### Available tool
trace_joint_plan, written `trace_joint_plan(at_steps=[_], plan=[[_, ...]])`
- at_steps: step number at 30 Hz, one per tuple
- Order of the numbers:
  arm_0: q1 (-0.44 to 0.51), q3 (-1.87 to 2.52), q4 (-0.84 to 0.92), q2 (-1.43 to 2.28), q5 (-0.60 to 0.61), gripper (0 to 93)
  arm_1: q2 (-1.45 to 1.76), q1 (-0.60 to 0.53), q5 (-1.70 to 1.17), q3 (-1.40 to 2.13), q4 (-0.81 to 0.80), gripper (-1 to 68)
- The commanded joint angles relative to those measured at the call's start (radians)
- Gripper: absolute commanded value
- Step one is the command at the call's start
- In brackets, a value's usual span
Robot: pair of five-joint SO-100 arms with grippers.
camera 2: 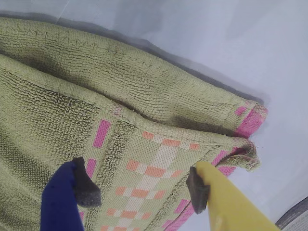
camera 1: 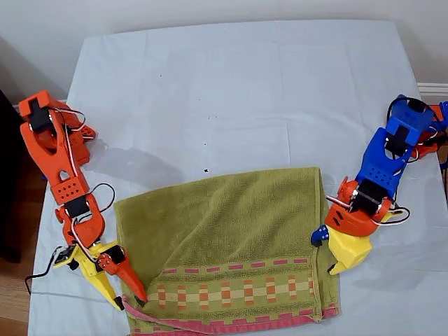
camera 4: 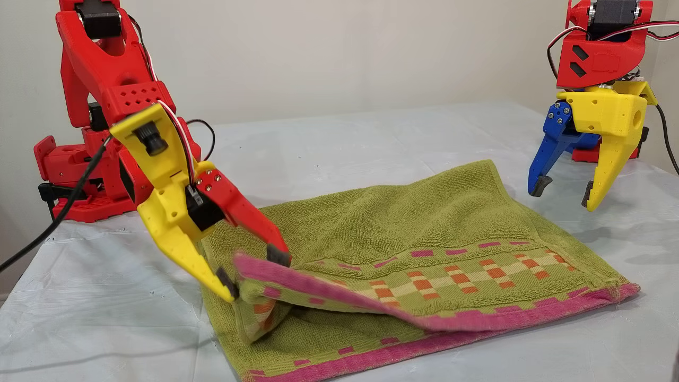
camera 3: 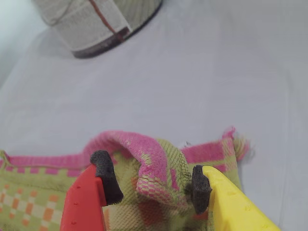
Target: Fold the towel.
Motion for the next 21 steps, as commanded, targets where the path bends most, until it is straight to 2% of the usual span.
trace_joint_plan(at_steps=[1, 6, 11, 19, 21], plan=[[-0.005, -0.029, -0.032, 0.067, -0.008, 29.9, 0.140, -0.008, 0.012, -0.091, -0.031, 39.4], [-0.006, -0.041, 0.034, 0.092, 0.008, 27.5, 0.141, -0.006, 0.012, -0.091, -0.031, 39.4], [-0.017, -0.025, 0.026, 0.132, 0.014, 24.4, 0.147, -0.003, 0.011, -0.091, -0.021, 39.4], [-0.009, -0.112, 0.273, 0.187, 0.060, 20.1, 0.146, 0.002, 0.006, -0.091, -0.020, 39.4], [-0.006, -0.118, 0.331, 0.202, 0.055, 27.0, 0.146, 0.003, 0.006, -0.091, -0.021, 39.4]])
